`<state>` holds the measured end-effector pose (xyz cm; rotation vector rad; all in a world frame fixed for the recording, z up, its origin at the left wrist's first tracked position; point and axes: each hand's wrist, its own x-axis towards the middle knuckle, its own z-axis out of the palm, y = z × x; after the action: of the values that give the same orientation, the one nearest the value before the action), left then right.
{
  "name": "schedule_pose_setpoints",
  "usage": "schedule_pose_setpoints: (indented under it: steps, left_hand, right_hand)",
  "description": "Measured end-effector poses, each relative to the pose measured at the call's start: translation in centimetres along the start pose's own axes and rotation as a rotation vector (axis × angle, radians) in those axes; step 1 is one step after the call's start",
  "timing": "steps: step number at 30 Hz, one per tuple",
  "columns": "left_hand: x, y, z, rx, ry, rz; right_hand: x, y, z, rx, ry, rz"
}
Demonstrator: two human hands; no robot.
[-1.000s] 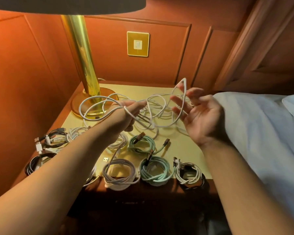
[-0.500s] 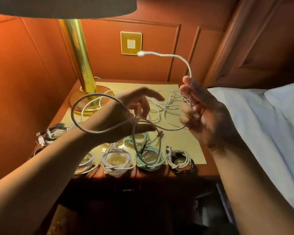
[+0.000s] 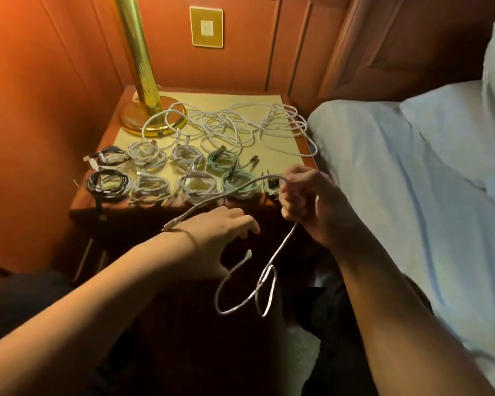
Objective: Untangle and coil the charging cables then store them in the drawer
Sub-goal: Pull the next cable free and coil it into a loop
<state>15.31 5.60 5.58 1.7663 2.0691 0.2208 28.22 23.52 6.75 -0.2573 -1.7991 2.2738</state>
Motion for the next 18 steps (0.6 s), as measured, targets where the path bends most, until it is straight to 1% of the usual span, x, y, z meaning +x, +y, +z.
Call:
schedule_pose_setpoints:
  steps: [1, 2, 5, 6, 7, 8, 9, 11, 12, 13, 14, 16, 17, 18]
  left_hand:
    - [-0.7, -0.2, 1.1, 0.061, 0.001, -0.022]
    - [-1.5, -0.3, 2.5, 0.072, -0.025, -0.069]
    - [-3.4, -0.7, 4.6, -0.024, 0.091, -0.177]
    - [-4.1, -0.8, 5.2, -0.1, 0.152, -0.219]
    - [-4.8, -0.6, 5.8, -0.255, 0.209, -0.267]
    - [-5.6, -0.3, 6.4, -0.486, 0.246, -0.303]
    - [-6.3, 0.1, 6.7, -0.785, 0.287, -0.316]
    - [-7.2, 1.0, 6.4, -1.445, 0.495, -0.342]
    - [-7.6, 1.2, 6.1, -1.685, 0.593, -0.364]
    - [-8.2, 1.1, 5.8, -1.837, 0.676, -0.393]
    - [-8.7, 1.1, 5.7, -1.912, 0.73, -0.413]
    - [-9.8, 0.6, 6.0, -1.871, 0.75, -0.398]
    - [-10.5, 0.3, 6.3, -1.77, 0.715, -0.374]
    - [-11.2, 0.0, 6.4, -1.612, 0.644, -0.369]
  right_hand:
    - [-0.8, 0.7, 0.4, -0.037, 0.001, 0.012]
    - [-1.8, 1.4, 1.0, -0.07, 0.01, 0.028]
    - [-4.3, 3.1, 2.3, -0.14, 0.075, 0.071]
    - [-5.0, 3.5, 2.6, -0.161, 0.091, 0.07]
    - [-5.7, 3.8, 2.9, -0.187, 0.1, 0.067]
    - [-6.3, 4.0, 3.0, -0.213, 0.105, 0.067]
    - [-6.9, 4.2, 3.1, -0.238, 0.107, 0.069]
    - [-7.9, 4.5, 3.3, -0.301, 0.108, 0.072]
    - [-8.4, 4.7, 3.5, -0.345, 0.108, 0.078]
    - [-8.7, 4.9, 3.7, -0.39, 0.107, 0.088]
    - [-9.0, 5.1, 4.0, -0.422, 0.106, 0.1]
    - [-9.5, 5.6, 4.3, -0.42, 0.129, 0.112]
    - [-9.7, 5.7, 4.3, -0.395, 0.158, 0.109]
    - [-10.0, 5.9, 4.1, -0.371, 0.187, 0.103]
